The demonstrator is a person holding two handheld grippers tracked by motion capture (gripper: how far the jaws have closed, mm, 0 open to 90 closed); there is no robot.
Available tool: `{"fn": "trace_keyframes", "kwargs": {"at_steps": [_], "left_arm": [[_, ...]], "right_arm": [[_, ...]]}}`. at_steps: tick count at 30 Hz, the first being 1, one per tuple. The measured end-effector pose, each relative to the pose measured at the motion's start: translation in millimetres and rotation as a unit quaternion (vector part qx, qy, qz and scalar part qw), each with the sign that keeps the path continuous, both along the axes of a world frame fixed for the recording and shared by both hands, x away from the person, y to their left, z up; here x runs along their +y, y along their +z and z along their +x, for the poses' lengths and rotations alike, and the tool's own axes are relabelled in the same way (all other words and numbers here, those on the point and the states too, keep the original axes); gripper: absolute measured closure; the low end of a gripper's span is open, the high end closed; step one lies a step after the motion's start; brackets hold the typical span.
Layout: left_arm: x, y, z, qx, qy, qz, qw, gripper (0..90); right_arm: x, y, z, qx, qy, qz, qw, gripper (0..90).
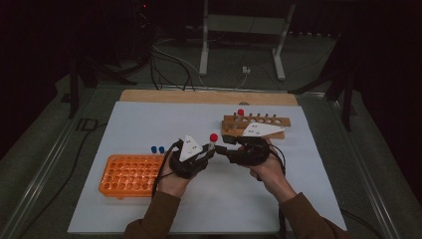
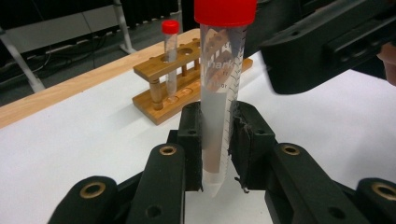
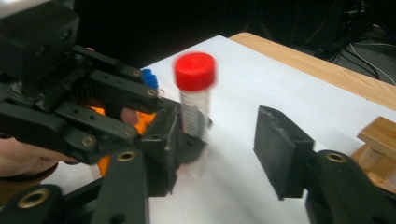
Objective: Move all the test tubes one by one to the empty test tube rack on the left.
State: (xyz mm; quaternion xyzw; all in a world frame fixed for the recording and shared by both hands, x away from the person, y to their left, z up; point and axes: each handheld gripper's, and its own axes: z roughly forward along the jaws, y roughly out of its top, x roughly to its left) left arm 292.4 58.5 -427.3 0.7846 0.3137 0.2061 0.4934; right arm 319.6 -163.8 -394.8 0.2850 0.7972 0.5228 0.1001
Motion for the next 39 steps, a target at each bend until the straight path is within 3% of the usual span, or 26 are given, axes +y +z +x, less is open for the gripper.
{"fn": "trace_keyframes", "kwargs": {"at_steps": [5, 10, 21, 30, 39], "left_arm": [[6.4, 2.0, -1.1, -0.001, 0.007, -0.012, 0.9999, 75.4], [12.6, 6.2, -3.6, -0.007, 0.009, -0.017, 0.9998, 75.4], [32.0, 14.2, -7.3, -0.009, 0.02, -0.038, 0.9991, 75.4], [47.8, 17.4, -10.0, -0.008, 0.03, -0.051, 0.9982, 75.4], [65.5, 20.7, -14.2, -0.015, 0.043, -0.057, 0.9973, 75.4]], "right_arm": [[-5.7, -3.4, 1.2, -0.003, -0.021, -0.003, 0.9998, 36.9], [-10.9, -7.8, -1.2, -0.019, -0.06, -0.02, 0.9978, 22.9], [-37.1, -13.1, -6.5, -0.027, -0.105, -0.012, 0.9941, 3.2], [-62.0, -20.2, -6.7, -0.023, -0.146, -0.007, 0.9891, 0.0], [-78.9, -29.5, -7.6, -0.025, -0.169, -0.006, 0.9852, 0.0]]}}
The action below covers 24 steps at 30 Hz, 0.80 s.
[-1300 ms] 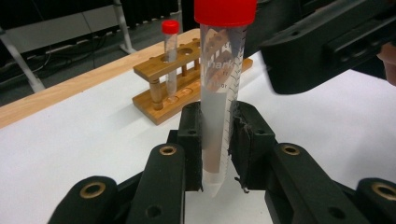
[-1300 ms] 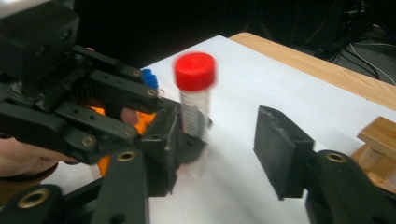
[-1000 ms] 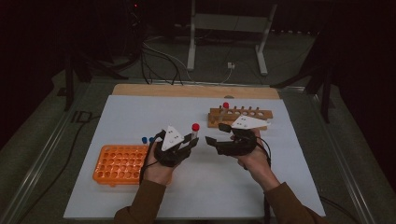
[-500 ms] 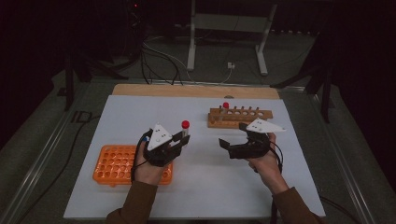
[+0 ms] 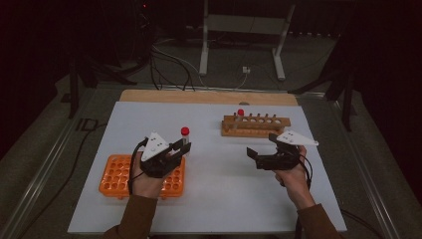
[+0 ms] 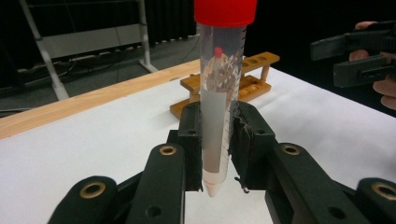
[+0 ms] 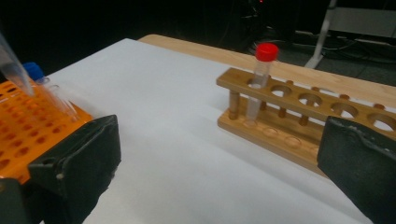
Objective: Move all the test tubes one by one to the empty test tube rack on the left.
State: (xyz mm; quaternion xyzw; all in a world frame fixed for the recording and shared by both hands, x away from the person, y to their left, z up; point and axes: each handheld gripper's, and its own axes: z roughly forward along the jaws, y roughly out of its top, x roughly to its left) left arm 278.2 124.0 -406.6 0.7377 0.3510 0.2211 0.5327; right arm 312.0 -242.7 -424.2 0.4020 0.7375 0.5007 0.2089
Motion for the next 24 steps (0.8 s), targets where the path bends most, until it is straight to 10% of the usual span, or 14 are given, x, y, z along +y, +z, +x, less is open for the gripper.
{"fn": "trace_keyframes", "kwargs": {"at_steps": [24], "left_arm": [[52.9, 6.8, -8.8, -0.01, 0.044, -0.03, 0.9985, 75.3]], "right_arm": [[-21.4, -3.5, -6.5, 0.006, -0.017, 0.035, 0.9992, 0.0]]}}
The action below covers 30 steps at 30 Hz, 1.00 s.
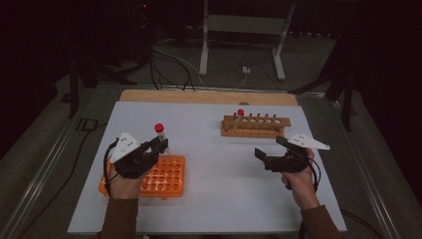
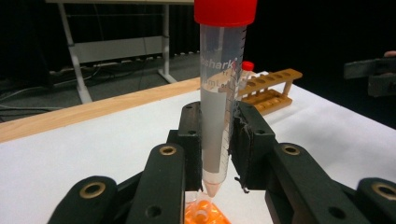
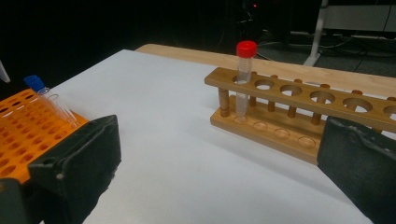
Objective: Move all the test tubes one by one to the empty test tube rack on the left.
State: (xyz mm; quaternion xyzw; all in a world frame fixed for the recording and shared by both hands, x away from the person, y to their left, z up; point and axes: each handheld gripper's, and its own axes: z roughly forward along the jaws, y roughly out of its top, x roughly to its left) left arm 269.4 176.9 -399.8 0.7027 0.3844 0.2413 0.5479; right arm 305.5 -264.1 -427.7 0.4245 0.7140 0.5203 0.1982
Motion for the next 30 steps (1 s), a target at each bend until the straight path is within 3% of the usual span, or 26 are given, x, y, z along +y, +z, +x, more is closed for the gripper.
{"fn": "trace_keyframes", "kwargs": {"at_steps": [13, 18, 30], "left_arm": [[19.1, 0.3, -2.5, -0.009, 0.049, 0.007, 0.9987, 75.2], [22.6, -7.7, -0.3, -0.012, 0.073, 0.019, 0.9971, 75.2], [34.1, -31.0, 7.3, 0.011, 0.107, 0.014, 0.9941, 75.1]], "right_arm": [[0.4, -3.3, 0.5, 0.004, 0.0, -0.003, 1.0, 0.0], [0.4, -4.2, 0.8, 0.005, 0.0, -0.004, 1.0, 0.0], [0.9, -5.3, 0.9, 0.006, 0.001, -0.005, 1.0, 0.0]]}}
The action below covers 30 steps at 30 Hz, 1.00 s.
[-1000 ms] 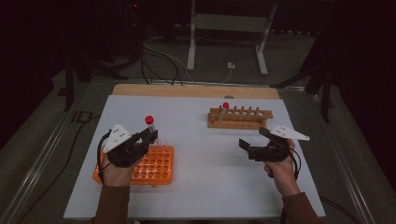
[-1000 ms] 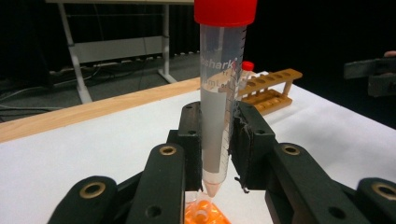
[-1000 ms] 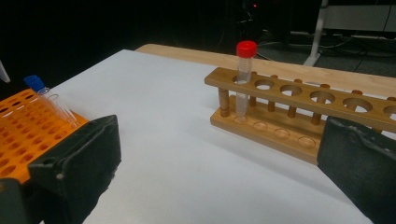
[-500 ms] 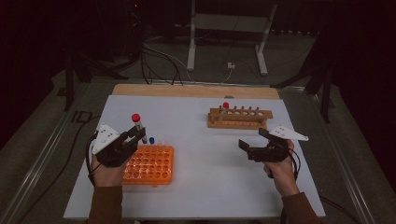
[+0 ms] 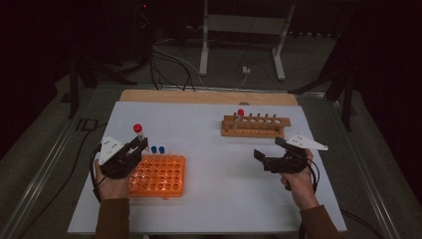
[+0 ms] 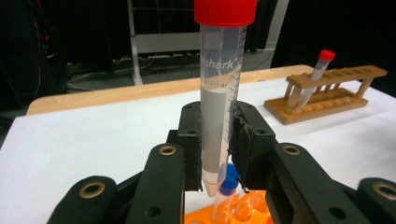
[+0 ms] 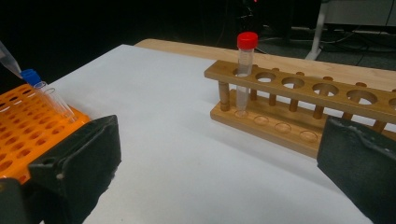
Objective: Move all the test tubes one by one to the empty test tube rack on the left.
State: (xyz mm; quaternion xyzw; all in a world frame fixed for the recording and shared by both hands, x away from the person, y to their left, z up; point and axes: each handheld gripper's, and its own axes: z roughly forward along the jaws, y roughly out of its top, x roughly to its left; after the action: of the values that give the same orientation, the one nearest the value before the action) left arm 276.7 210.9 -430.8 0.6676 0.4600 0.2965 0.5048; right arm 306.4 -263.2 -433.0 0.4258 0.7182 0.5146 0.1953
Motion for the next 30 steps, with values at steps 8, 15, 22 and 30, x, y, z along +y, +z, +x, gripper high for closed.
{"fn": "trace_keyframes", "kwargs": {"at_steps": [8, 15, 22, 30], "left_arm": [[-0.8, -19.0, 7.1, 0.028, 0.007, 0.004, 0.9996, 75.1], [-5.9, -31.8, 10.8, 0.051, 0.004, 0.02, 0.9985, 75.0], [-7.9, -41.4, 10.4, 0.075, 0.006, 0.047, 0.9961, 75.0], [-6.5, -49.0, 13.9, 0.125, 0.004, 0.063, 0.9901, 75.2]], "right_arm": [[1.2, -1.1, 0.2, 0.003, 0.001, 0.0, 1.0, 0.0], [1.3, -1.5, 0.1, 0.003, 0.001, 0.001, 1.0, 0.0], [-0.3, -1.1, -0.5, 0.002, 0.0, 0.001, 1.0, 0.0], [0.5, -2.4, -0.8, 0.005, 0.001, -0.001, 1.0, 0.0]]}}
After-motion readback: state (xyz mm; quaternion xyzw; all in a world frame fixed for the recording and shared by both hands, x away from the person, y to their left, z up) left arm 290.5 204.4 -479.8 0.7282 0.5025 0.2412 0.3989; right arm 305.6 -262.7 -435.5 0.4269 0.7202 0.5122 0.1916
